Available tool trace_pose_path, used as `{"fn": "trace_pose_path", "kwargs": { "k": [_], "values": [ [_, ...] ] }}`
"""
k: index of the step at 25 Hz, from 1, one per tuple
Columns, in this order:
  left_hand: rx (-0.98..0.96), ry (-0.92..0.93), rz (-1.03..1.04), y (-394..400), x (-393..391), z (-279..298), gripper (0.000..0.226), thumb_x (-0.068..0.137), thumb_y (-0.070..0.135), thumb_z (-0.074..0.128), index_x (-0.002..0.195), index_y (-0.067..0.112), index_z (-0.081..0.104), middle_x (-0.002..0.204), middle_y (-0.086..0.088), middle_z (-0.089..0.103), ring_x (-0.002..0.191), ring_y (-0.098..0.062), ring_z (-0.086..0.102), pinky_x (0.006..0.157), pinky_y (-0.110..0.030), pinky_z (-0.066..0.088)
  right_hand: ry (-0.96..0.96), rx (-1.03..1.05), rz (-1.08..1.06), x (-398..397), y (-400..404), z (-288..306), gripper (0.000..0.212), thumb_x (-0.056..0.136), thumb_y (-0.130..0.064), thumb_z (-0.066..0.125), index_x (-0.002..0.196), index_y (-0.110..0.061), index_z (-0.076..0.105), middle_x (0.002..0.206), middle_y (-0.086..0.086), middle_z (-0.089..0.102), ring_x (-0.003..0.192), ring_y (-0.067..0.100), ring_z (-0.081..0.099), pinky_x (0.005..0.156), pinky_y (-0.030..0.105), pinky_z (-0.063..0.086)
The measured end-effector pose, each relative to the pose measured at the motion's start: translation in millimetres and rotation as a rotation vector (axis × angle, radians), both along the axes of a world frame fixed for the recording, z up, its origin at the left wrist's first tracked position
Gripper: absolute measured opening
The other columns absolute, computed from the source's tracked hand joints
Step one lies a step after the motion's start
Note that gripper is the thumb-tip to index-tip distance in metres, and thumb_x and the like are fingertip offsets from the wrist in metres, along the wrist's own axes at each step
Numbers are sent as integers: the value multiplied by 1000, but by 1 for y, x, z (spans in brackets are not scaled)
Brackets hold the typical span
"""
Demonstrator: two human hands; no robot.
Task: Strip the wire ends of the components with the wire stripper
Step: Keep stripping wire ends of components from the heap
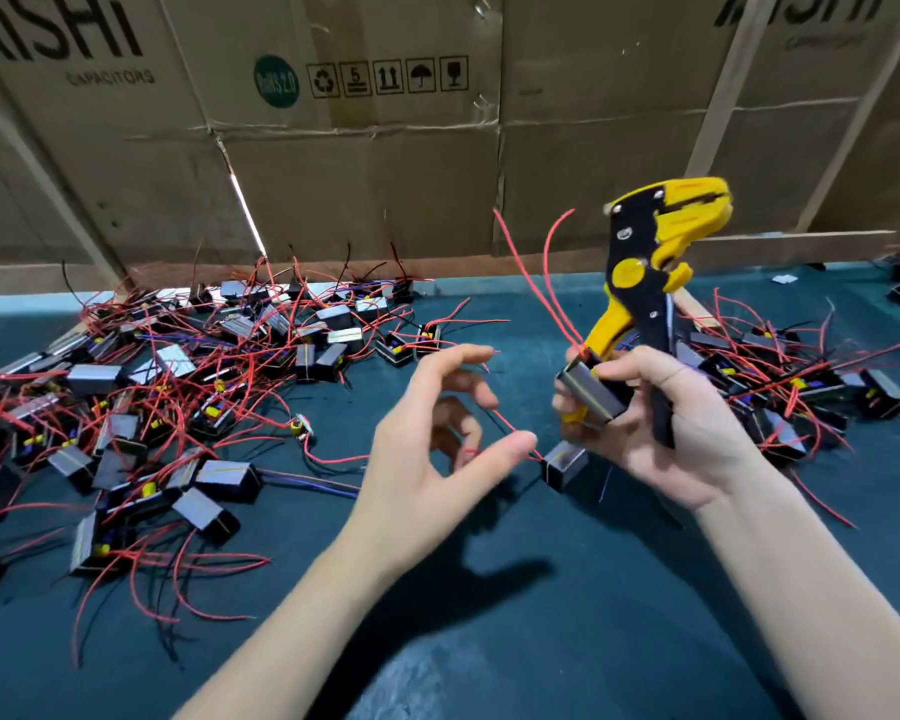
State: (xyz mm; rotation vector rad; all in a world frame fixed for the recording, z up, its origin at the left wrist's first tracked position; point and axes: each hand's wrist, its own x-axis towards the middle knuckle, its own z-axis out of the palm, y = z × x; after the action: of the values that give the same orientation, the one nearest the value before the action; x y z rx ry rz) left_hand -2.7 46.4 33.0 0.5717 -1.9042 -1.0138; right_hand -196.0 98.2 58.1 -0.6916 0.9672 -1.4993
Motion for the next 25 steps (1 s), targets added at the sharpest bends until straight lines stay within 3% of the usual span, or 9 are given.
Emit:
{"fn": "trace_pose_path", "kwargs": {
  "k": [3, 5, 7, 11, 14, 17, 20, 23, 25],
  "values": [
    [165, 105, -97, -2, -5, -4, 43, 80, 37, 68, 120, 23, 61, 101, 4, 62, 67, -11, 50, 63, -16, 41, 99, 35, 136, 16, 2, -7, 24, 58, -12, 63, 82, -9, 66, 80, 12, 62, 72, 25, 60, 67, 34, 47],
    [156, 85, -92, -9, -2, -4, 21, 81, 32, 72, 98, 20, 71, 85, 6, 69, 62, -5, 53, 60, -13, 41, 158, 21, 229, 22, 2, -11, 29, 66, -8, 67, 95, -9, 62, 87, 13, 60, 81, 25, 59, 71, 35, 48],
    [186, 57, -83, -16, 4, -6, 8, 83, 24, 73, 80, 17, 72, 66, 8, 64, 54, -6, 52, 54, -17, 43, 253, 17, 241, 25, -1, -16, 24, 74, -26, 68, 93, -13, 65, 86, 10, 63, 81, 21, 63, 74, 34, 52],
    [279, -47, 25, -36, 15, -12, 11, 87, 7, 70, 76, 5, 68, 57, 4, 57, 50, -12, 51, 54, -25, 46, 522, 76, 20, 18, -12, -32, 47, 67, -47, 73, 92, -8, 66, 83, 6, 66, 78, 18, 60, 83, 37, 44],
    [246, -94, 148, -39, 15, -14, 12, 89, 18, 69, 79, 12, 70, 56, 10, 58, 50, -9, 51, 54, -23, 45, 608, 139, -246, 5, -21, -40, 52, 60, -56, 78, 87, -13, 67, 83, 0, 64, 81, 17, 58, 83, 40, 47],
    [99, -104, 106, -31, 15, -14, 12, 85, 32, 66, 84, 21, 70, 73, 11, 66, 63, -5, 58, 61, -20, 48, 523, 159, -389, -12, -26, -45, 38, 70, -47, 80, 93, -19, 66, 93, 0, 65, 90, 19, 60, 92, 47, 49],
    [-100, -229, -7, -19, 8, -19, 22, 82, 31, 74, 102, 23, 69, 96, 11, 67, 90, -9, 63, 77, -17, 49, 402, 101, -377, -23, -25, -37, 41, 72, -43, 75, 103, -17, 67, 105, 8, 72, 95, 20, 69, 96, 38, 48],
    [-240, -425, -71, -15, -2, -29, 33, 81, 27, 77, 112, 20, 67, 112, 12, 64, 109, -7, 56, 98, -24, 42, 371, 50, -378, -30, -20, -29, 37, 72, -47, 74, 92, -17, 66, 90, 6, 72, 84, 20, 71, 84, 38, 52],
    [-221, -432, -20, -17, -1, -30, 33, 80, 21, 75, 112, 20, 64, 110, 12, 65, 107, -9, 57, 98, -29, 43, 421, 13, -417, -34, -17, -26, 37, 71, -48, 75, 88, -17, 64, 81, 3, 67, 78, 20, 67, 82, 40, 52]
  ]
}}
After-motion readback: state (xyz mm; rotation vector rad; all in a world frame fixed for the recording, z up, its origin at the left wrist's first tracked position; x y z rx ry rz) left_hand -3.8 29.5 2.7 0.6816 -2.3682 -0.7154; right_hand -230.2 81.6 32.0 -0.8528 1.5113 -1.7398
